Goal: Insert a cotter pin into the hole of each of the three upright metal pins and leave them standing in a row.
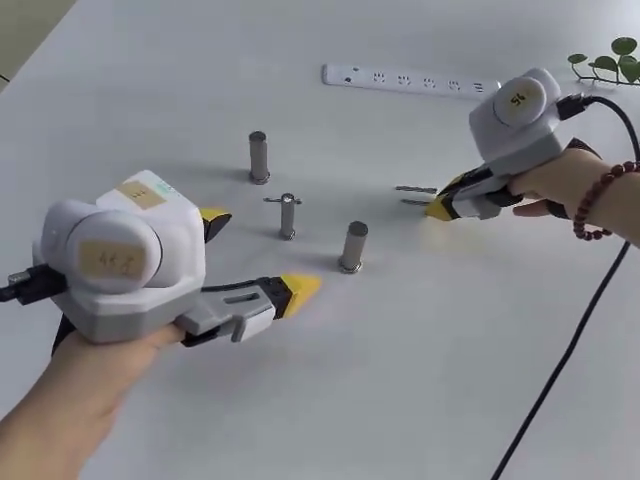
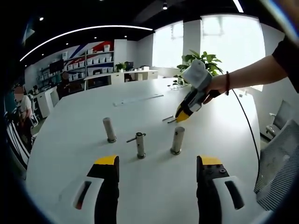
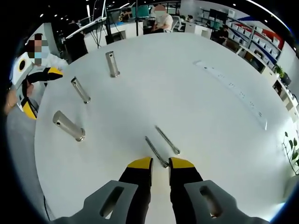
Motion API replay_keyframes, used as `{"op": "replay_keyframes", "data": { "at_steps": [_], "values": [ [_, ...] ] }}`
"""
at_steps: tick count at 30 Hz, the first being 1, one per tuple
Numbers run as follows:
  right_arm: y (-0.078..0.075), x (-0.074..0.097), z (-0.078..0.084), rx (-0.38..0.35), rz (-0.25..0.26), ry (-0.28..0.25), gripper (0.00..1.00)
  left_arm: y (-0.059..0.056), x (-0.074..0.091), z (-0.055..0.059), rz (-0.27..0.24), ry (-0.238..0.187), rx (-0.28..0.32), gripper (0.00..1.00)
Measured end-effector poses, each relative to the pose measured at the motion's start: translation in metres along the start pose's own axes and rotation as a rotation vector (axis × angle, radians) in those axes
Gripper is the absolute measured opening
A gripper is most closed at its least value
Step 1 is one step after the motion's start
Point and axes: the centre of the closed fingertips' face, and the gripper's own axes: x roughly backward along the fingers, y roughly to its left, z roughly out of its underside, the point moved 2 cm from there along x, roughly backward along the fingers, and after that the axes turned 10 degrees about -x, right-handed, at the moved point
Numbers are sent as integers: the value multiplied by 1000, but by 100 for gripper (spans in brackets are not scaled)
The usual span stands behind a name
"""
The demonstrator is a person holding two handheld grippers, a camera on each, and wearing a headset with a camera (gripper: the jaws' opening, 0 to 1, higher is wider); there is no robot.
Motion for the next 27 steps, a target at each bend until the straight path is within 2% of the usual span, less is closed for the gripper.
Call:
{"op": "replay_keyframes", "data": {
  "at_steps": [6, 10, 14, 18, 22, 27],
  "values": [
    [5, 2, 1, 5, -9, 23, 5, 0, 0, 0, 3, 3, 0, 66],
    [6, 2, 3, 53, -6, 57, 0, 0, 0, 1, 2, 4, 3, 66],
    [7, -1, 4, 133, -2, 101, 0, 1, 0, 1, 1, 4, 9, 66],
    [10, -2, 4, 174, -3, 131, 0, 2, 1, 1, -2, 1, 12, 66],
    [12, -1, 5, 244, 1, 140, 0, 4, 2, 1, -6, -1, 15, 66],
    [17, 2, 3, 279, 7, 129, 0, 3, 4, 0, 2, -4, 29, 64]
  ]
}}
